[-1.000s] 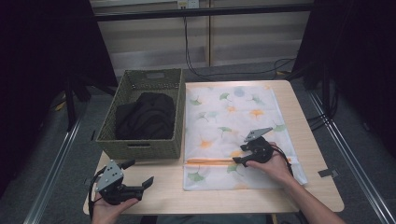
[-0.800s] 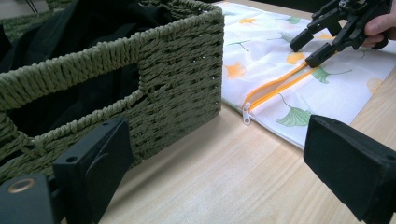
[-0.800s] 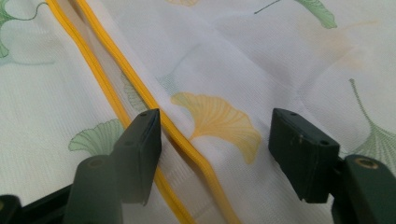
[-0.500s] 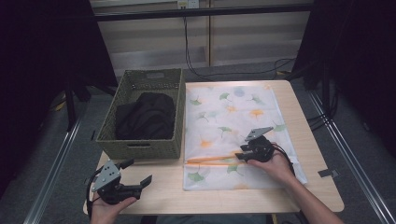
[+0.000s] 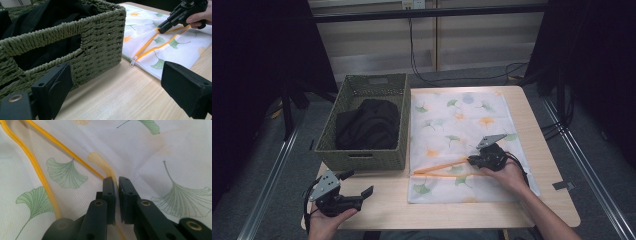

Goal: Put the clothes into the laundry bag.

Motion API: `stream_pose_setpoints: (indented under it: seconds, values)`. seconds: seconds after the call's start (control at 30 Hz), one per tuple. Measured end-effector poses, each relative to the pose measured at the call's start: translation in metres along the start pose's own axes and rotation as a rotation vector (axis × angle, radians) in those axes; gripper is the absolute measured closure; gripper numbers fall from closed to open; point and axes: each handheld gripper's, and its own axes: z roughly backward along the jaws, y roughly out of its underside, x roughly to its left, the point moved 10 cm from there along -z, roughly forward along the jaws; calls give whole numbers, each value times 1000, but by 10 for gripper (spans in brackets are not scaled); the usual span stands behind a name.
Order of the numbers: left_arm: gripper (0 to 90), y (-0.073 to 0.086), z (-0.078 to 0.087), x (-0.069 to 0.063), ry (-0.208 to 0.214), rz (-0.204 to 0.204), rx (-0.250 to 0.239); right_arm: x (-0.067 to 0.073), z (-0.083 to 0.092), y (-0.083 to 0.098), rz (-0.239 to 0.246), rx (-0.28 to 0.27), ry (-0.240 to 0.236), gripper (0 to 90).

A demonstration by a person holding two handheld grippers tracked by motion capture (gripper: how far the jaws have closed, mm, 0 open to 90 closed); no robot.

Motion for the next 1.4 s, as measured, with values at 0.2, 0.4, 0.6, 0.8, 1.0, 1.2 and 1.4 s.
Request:
stream_pose_setpoints:
  seconds: [0.2, 0.4, 0.6, 0.8, 1.0, 1.2, 1.4]
  values:
    - [101, 0, 1, -1, 6, 7, -4, 0, 0, 0, -45, -5, -21, 896]
    - [101, 0, 2, 2, 4, 12, -7, -4, 0, -2, -128, -19, -22, 900]
    - [101, 0, 3, 2, -1, 21, -6, -5, 12, -12, -154, -87, -19, 900]
    - [101, 0, 4, 5, -16, 19, -6, -4, 23, -22, -169, -151, -19, 900]
    - [101, 1, 5, 5, -12, 28, -6, -6, 34, -32, -179, -203, -26, 900]
    - [101, 0, 5, 6, -16, 22, -9, -4, 40, -37, -181, -228, -38, 899]
    - [101, 0, 5, 7, -15, 21, -5, -4, 45, -41, -175, -247, -43, 896]
